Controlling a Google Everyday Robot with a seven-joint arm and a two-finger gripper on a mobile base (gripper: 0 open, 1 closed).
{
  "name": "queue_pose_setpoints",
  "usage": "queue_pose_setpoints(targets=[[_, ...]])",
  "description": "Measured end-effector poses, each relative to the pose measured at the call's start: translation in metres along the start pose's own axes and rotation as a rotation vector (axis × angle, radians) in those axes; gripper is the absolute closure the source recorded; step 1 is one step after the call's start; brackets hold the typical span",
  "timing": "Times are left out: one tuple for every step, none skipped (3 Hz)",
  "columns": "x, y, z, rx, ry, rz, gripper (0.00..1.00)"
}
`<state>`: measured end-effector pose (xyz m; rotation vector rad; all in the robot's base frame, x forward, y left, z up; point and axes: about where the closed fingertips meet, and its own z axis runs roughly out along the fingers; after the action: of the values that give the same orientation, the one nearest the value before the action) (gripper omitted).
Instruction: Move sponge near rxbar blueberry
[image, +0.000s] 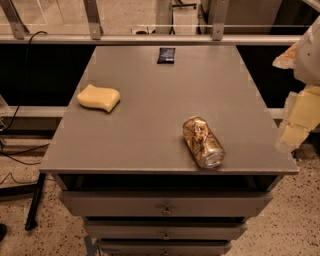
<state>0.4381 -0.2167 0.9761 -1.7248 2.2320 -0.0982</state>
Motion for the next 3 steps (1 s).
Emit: queue_pose_setpoints(targets=[[0.000, 0.000, 0.000, 0.000, 0.000, 0.000, 0.00], [-0.035, -0.005, 0.033, -0.030, -0.065, -0.027, 0.00], [-0.103, -0.007, 0.089, -0.087, -0.172, -0.064, 0.00]])
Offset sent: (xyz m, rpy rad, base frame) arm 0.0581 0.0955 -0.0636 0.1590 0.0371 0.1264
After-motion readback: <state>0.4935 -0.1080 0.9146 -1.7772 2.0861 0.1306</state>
